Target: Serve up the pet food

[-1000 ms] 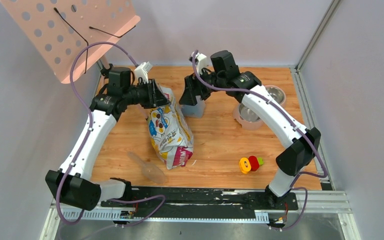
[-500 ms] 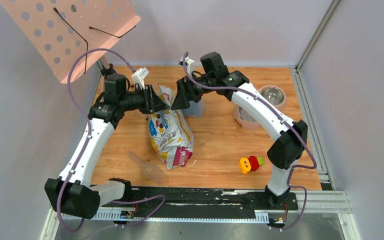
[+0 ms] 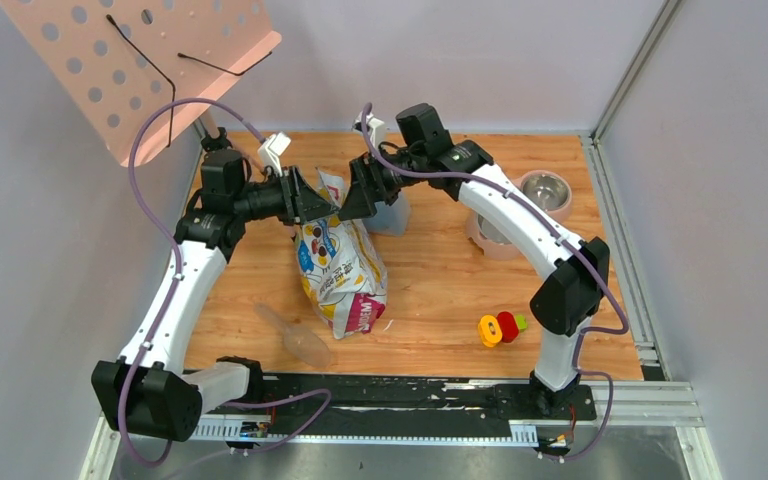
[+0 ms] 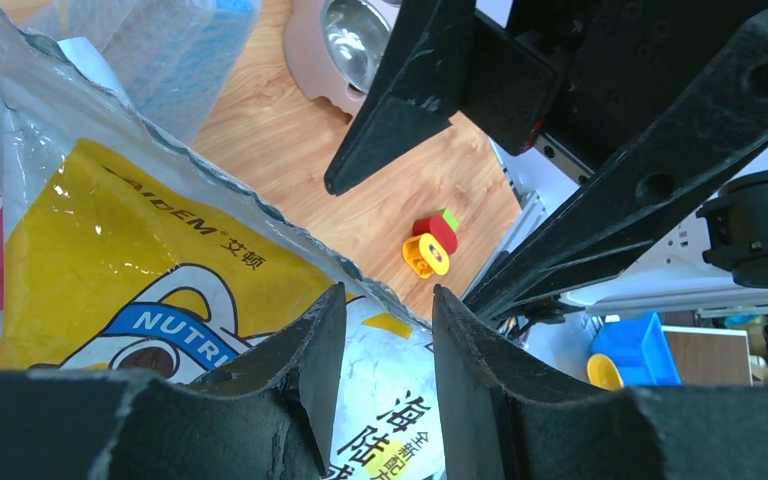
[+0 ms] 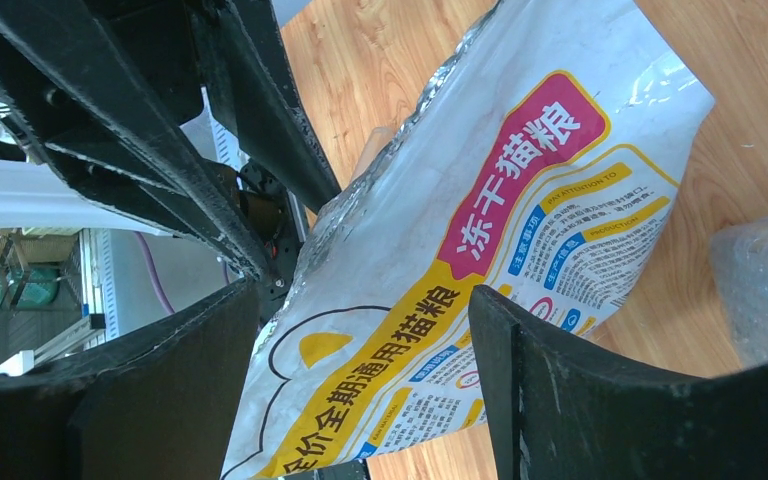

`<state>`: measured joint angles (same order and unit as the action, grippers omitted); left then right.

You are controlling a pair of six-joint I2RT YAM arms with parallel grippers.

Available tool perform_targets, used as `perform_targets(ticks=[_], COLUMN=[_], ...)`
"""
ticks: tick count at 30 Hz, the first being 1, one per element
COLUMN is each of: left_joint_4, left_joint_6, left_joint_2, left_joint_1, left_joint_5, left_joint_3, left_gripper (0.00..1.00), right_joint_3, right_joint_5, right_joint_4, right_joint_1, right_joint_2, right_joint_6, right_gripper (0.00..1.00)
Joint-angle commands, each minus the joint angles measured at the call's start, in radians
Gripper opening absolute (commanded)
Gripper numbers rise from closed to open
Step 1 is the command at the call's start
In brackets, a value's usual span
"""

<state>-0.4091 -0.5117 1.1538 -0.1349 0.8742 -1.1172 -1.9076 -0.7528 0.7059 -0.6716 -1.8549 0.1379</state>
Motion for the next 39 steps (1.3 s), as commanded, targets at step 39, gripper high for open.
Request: perform_targets(ticks=[39], left_joint_4=[-0.021], left_joint_6=[-0.017], left_joint_2=[0.001], left_joint_1=[0.029], left_joint_5=[-0.052], left_joint_3=[0.025], left_gripper=[0.35], right_joint_3=[-0.028], right_joint_5=[0.169], right_joint_4=[-0.071], right_joint_1=[-0.017], right_joint_2=[-0.009], right_joint_6=[0.095], right_gripper=[0.72])
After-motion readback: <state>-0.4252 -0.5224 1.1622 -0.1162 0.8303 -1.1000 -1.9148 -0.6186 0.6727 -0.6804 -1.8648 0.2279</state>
